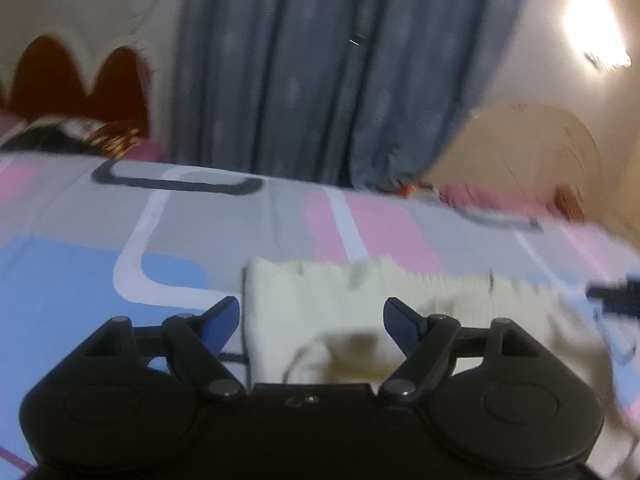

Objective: Fold small clothes

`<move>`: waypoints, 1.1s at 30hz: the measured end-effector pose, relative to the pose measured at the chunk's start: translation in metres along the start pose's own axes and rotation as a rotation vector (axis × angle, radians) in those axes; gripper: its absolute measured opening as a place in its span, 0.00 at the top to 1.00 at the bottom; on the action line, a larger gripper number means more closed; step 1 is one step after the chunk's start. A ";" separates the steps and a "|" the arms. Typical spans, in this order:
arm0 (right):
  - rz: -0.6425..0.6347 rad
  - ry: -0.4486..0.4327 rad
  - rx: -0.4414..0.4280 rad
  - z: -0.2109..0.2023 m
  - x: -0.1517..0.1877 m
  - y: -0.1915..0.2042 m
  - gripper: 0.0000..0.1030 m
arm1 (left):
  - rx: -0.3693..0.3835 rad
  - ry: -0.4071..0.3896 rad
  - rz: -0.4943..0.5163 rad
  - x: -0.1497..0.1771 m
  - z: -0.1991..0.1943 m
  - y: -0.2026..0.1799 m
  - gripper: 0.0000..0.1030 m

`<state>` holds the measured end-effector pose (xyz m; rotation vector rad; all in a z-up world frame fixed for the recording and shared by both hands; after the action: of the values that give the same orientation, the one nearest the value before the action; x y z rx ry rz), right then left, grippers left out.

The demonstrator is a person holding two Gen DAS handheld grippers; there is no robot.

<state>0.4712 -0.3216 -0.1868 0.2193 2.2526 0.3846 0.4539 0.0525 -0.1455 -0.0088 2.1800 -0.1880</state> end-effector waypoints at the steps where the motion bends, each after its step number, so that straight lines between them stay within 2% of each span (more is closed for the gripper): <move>1: -0.018 0.008 0.007 0.003 0.003 0.001 0.22 | 0.003 0.010 0.033 0.004 0.002 -0.005 0.25; 3: -0.038 0.026 0.014 0.010 0.009 0.002 0.22 | 0.011 0.017 0.069 0.010 0.007 -0.013 0.25; 7: -0.044 0.049 0.014 0.021 0.015 0.004 0.23 | 0.035 0.040 0.079 0.016 0.014 -0.023 0.28; 10: -0.030 0.059 0.009 0.024 0.014 0.000 0.32 | 0.039 0.015 0.061 0.014 0.004 -0.019 0.27; 13: -0.050 0.066 0.009 0.025 0.015 -0.001 0.32 | 0.055 0.013 0.058 0.012 -0.005 -0.012 0.27; 16: -0.072 0.076 0.002 0.028 0.016 0.003 0.34 | 0.069 0.026 0.105 0.013 -0.010 -0.014 0.26; 18: -0.060 0.090 -0.017 0.031 0.018 0.006 0.42 | 0.076 0.026 0.131 0.016 -0.013 -0.016 0.25; 19: -0.063 0.094 -0.023 0.031 0.019 0.009 0.55 | 0.080 0.031 0.150 0.019 -0.012 -0.017 0.25; 20: -0.075 0.095 -0.018 0.031 0.021 0.011 0.60 | 0.080 0.038 0.167 0.021 -0.010 -0.018 0.25; 23: -0.094 0.103 -0.018 0.032 0.023 0.013 0.60 | 0.071 0.049 0.240 0.029 0.000 -0.024 0.26; 24: -0.094 0.100 -0.016 0.032 0.023 0.012 0.61 | 0.067 0.045 0.264 0.030 0.005 -0.026 0.29; 26: -0.096 0.101 -0.015 0.032 0.024 0.012 0.78 | 0.059 0.049 0.284 0.031 0.016 -0.028 0.35; 27: -0.093 0.103 -0.015 0.032 0.024 0.011 0.81 | 0.057 0.050 0.283 0.029 0.021 -0.028 0.45; 28: -0.092 0.104 -0.016 0.032 0.024 0.010 0.83 | 0.057 0.049 0.281 0.027 0.026 -0.030 0.53; 32: -0.095 0.110 -0.024 0.032 0.023 0.009 0.83 | 0.064 0.036 0.274 0.022 0.037 -0.035 0.55; 33: -0.094 0.112 -0.026 0.033 0.023 0.009 0.83 | 0.070 0.033 0.267 0.022 0.039 -0.037 0.67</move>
<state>0.4814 -0.2999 -0.2204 0.0801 2.3562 0.3840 0.4701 0.0096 -0.1802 0.3251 2.1805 -0.1129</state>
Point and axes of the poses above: each gripper's, at about its wrist camera, not at the fingertips, and z roughly the way its jaws point, y to its left, x to its underside, the point moved 9 cm from there along z, roughly the way its jaws point, and after that the axes turned 2 degrees about -y, right-handed, at the moved point
